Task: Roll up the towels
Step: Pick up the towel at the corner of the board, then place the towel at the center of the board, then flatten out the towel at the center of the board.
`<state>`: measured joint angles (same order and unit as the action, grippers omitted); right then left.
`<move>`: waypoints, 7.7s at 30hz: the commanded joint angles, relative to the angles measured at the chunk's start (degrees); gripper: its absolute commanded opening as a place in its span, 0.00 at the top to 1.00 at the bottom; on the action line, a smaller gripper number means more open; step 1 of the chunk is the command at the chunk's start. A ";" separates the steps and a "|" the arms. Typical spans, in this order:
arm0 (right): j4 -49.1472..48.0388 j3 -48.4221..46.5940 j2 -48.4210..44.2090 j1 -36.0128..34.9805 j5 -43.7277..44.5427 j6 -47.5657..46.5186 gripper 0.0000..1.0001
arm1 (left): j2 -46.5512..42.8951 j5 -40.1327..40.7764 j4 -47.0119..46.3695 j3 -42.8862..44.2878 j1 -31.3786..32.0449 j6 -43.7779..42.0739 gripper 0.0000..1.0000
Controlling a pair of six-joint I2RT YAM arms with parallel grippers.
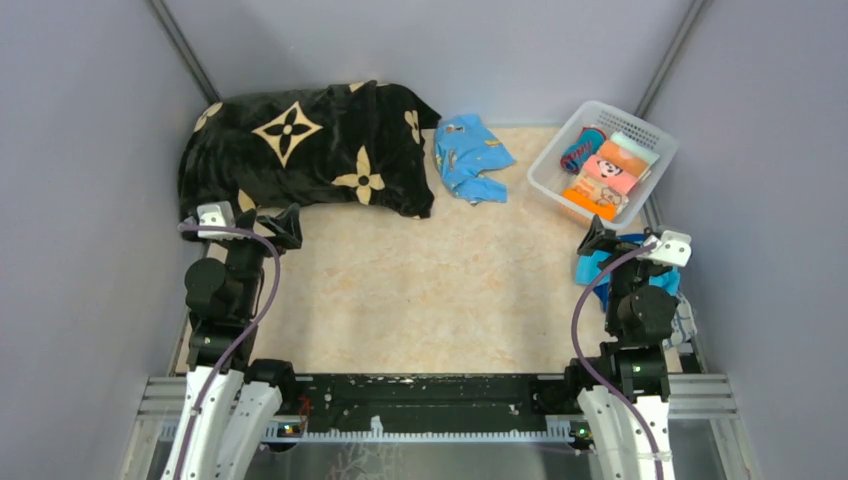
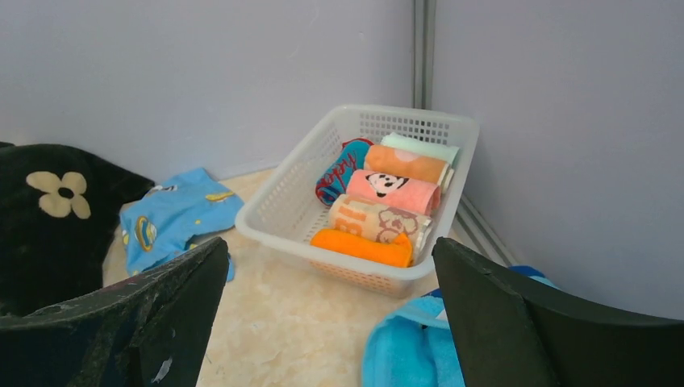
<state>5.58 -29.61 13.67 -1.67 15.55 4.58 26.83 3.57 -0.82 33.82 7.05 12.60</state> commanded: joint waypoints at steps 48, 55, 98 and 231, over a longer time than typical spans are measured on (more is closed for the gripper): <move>2.24 -4.00 45.64 19.54 8.68 22.87 0.27 | -5.92 -1.95 3.91 -0.34 7.98 -1.75 0.01; 7.01 -6.57 39.59 19.60 10.03 22.60 1.00 | -5.72 -2.59 3.56 -0.42 7.98 -1.68 0.01; 30.37 -83.78 92.46 -57.18 0.36 0.02 0.41 | 1.24 -10.63 5.23 1.77 8.00 -1.32 0.01; 5.82 -16.87 59.33 -19.42 -39.35 6.32 1.00 | 62.03 -19.27 -7.90 5.13 -20.23 34.58 1.00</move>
<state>12.01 -44.88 76.03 -21.19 -25.96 11.60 89.43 -17.15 -7.84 36.16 -12.91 47.97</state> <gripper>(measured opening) 0.021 0.018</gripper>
